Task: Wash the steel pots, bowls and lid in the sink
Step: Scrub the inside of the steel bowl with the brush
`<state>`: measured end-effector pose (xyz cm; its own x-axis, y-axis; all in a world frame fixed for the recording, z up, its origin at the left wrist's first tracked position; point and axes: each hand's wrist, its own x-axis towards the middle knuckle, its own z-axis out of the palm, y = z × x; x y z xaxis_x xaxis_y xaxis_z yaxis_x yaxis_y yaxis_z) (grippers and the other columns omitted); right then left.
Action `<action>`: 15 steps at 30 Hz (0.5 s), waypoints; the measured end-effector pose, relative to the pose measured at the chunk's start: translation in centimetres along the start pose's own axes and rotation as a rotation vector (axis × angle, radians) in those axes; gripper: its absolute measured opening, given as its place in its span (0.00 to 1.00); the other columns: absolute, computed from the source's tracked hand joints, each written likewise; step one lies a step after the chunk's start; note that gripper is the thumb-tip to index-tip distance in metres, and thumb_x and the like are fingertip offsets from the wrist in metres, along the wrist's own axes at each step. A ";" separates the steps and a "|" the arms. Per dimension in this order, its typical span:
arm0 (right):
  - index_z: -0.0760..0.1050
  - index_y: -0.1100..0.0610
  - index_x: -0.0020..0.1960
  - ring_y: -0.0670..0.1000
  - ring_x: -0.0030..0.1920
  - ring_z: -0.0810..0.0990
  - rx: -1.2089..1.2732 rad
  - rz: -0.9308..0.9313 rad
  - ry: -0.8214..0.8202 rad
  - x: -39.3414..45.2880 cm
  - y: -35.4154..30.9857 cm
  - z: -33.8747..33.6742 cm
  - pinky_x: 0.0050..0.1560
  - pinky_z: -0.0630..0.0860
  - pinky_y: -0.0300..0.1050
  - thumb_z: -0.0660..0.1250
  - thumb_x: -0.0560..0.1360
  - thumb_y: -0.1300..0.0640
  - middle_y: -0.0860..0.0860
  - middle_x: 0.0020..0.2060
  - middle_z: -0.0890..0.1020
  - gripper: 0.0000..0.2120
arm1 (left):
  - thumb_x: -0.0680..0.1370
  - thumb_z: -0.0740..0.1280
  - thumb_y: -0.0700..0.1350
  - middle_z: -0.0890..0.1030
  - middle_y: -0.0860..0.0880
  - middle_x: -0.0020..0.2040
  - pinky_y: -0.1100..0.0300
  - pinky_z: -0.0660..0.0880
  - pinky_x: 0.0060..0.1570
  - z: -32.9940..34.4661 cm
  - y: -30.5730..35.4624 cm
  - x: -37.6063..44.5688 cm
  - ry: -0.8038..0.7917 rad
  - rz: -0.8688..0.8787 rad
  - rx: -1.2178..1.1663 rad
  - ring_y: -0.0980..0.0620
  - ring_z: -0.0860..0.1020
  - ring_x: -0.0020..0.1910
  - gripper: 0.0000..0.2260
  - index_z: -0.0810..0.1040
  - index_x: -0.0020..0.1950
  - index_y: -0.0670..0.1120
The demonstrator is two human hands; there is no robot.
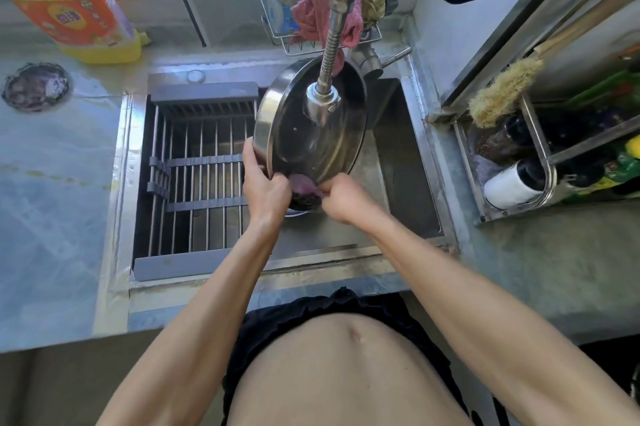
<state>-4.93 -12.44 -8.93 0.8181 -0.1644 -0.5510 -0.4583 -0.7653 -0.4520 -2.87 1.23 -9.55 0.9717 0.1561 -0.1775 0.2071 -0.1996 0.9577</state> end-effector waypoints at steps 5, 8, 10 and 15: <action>0.82 0.53 0.52 0.59 0.47 0.81 0.050 -0.016 0.029 -0.2 0.0 0.7 0.49 0.80 0.51 0.63 0.73 0.62 0.55 0.46 0.82 0.13 | 0.73 0.59 0.29 0.77 0.50 0.48 0.58 0.78 0.49 0.0 0.0 0.3 0.031 -0.002 -0.107 0.58 0.76 0.45 0.23 0.71 0.66 0.45; 0.77 0.58 0.62 0.62 0.57 0.80 -0.365 -0.009 0.092 0.4 1.6 -1.1 0.51 0.76 0.50 0.58 0.76 0.65 0.58 0.55 0.80 0.17 | 0.75 0.60 0.31 0.75 0.48 0.45 0.55 0.76 0.44 -0.9 -0.2 0.0 -0.040 0.002 -0.042 0.51 0.74 0.44 0.17 0.72 0.60 0.47; 0.76 0.59 0.64 0.60 0.58 0.81 -0.616 -0.051 0.201 0.4 2.0 -2.3 0.50 0.76 0.49 0.55 0.79 0.66 0.58 0.58 0.80 0.18 | 0.75 0.61 0.30 0.75 0.48 0.42 0.59 0.73 0.39 -1.3 -0.2 -0.7 -0.122 0.018 -0.020 0.51 0.74 0.41 0.16 0.71 0.57 0.46; 0.76 0.60 0.63 0.61 0.56 0.80 -0.377 0.038 0.056 0.0 1.3 -1.3 0.46 0.74 0.47 0.59 0.78 0.65 0.58 0.54 0.81 0.16 | 0.74 0.60 0.29 0.75 0.51 0.40 0.58 0.74 0.41 -0.9 0.0 -0.7 -0.095 -0.006 -0.050 0.54 0.74 0.40 0.15 0.70 0.53 0.48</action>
<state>-5.08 -14.26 -8.59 0.8252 -0.2228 -0.5189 -0.3374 -0.9314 -0.1366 -3.67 1.96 -9.20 0.9774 0.0638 -0.2013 0.2088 -0.1501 0.9664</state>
